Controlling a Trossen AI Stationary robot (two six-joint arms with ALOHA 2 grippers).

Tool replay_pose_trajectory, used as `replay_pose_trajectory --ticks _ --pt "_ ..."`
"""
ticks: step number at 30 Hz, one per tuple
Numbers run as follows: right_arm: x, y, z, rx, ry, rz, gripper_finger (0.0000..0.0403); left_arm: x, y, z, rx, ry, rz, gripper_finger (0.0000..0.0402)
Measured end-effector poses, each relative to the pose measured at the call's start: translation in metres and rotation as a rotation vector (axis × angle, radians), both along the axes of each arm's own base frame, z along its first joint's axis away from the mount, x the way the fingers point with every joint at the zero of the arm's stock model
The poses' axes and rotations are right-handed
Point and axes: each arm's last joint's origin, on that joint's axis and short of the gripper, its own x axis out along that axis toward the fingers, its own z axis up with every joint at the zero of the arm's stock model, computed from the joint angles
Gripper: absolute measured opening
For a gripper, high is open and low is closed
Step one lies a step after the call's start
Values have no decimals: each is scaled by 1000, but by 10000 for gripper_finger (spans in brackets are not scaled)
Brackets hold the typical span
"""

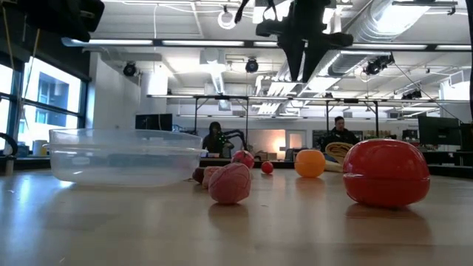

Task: Pick and placing Produce into tupperware
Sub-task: Put the orange into the transparent container

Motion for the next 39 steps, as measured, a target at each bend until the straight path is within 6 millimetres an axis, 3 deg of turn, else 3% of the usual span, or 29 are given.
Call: replay_pose_trajectory --ticks 5,18,22,29,34,39 --pt "-10 2 0 -60 59 -158 97 0 0 0 0 0 0 3" --pt "-2 2 -7 -56 -5 -156 97 0 0 0 0 0 0 3" --pt "-3 2 -34 -13 24 -178 97 0 0 0 0 0 0 3" --pt "-5 -17 -77 97 -3 -242 97 0 0 0 0 0 0 3" --pt "-6 -26 -98 158 -40 -248 97 0 0 0 0 0 0 3" --pt "-6 -20 -112 157 -63 -221 97 0 0 0 0 0 0 3"
